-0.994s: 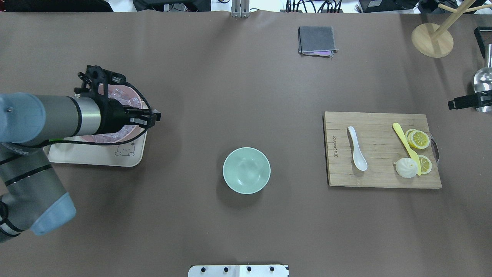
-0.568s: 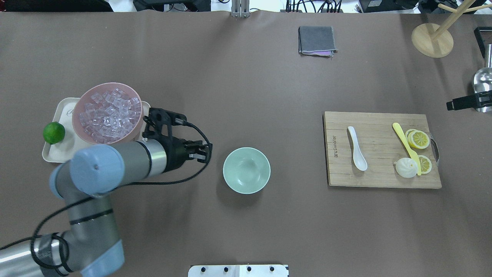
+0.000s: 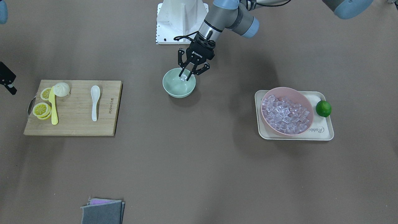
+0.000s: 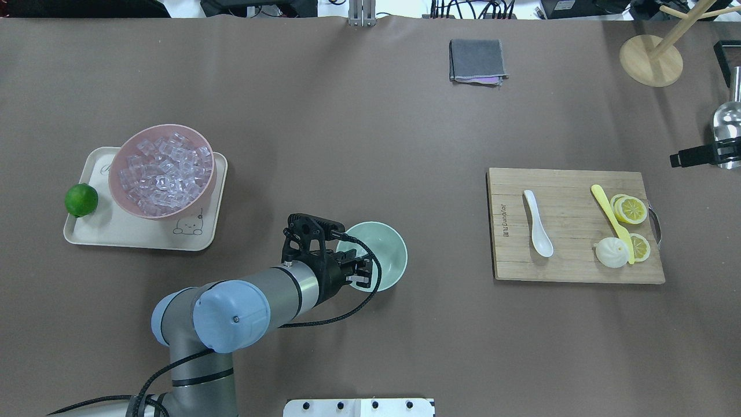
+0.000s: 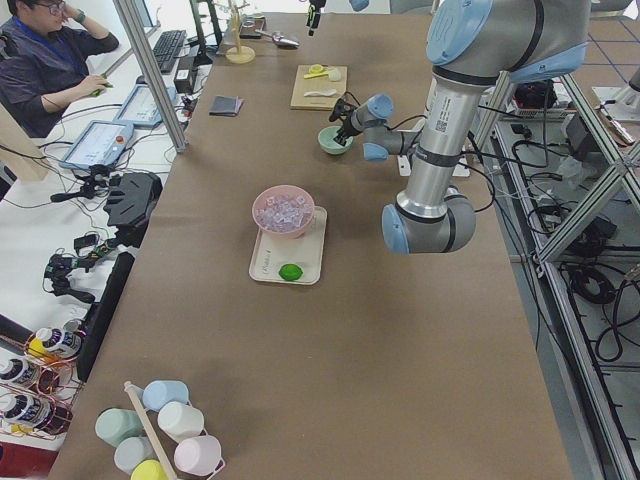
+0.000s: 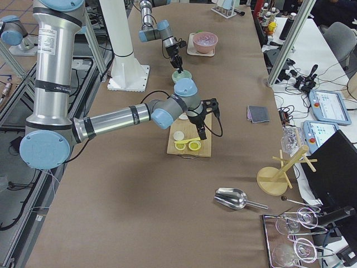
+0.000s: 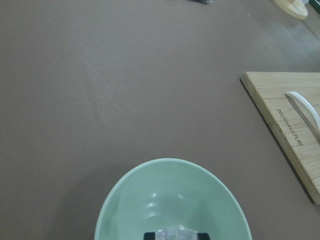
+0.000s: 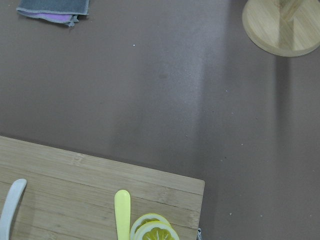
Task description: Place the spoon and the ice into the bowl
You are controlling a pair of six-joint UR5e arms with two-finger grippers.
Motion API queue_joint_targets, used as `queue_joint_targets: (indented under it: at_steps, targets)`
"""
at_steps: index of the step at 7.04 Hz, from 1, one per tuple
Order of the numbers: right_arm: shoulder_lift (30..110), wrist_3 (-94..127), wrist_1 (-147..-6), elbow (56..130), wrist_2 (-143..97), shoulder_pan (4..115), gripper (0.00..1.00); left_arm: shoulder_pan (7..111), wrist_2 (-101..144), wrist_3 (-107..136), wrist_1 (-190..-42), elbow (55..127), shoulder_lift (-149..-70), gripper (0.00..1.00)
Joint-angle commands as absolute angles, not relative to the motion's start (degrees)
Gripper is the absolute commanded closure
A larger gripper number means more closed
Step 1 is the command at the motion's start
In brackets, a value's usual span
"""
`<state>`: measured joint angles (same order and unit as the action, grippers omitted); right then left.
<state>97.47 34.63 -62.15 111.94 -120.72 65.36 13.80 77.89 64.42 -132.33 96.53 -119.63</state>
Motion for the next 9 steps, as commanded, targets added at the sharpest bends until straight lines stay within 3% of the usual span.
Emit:
queue_joint_targets:
  at_steps: [1, 2, 4, 7, 9]
  targets:
    - [97.5, 34.6, -62.1, 111.9, -120.7, 65.1, 0.00, 13.6, 78.0, 64.5, -132.7, 95.8, -120.3, 0.16]
    - [97.4, 34.6, -62.2, 112.0, -120.7, 65.1, 0.00, 13.7, 77.9, 64.5, -132.6, 96.6, -121.2, 0.03]
    - [96.3, 37.0, -62.2, 112.1, -120.7, 64.1, 0.00, 15.5, 80.3, 63.9, -131.8, 104.9, -119.0, 0.02]
    - [94.4, 47.2, -62.2, 113.3, -113.7, 57.4, 0.00, 37.4, 106.8, 60.6, -125.7, 107.6, -109.3, 0.02]
    - [94.2, 52.5, -62.3, 114.5, -108.9, 52.0, 0.00, 52.1, 119.3, 42.8, -116.6, 107.7, -104.0, 0.02]
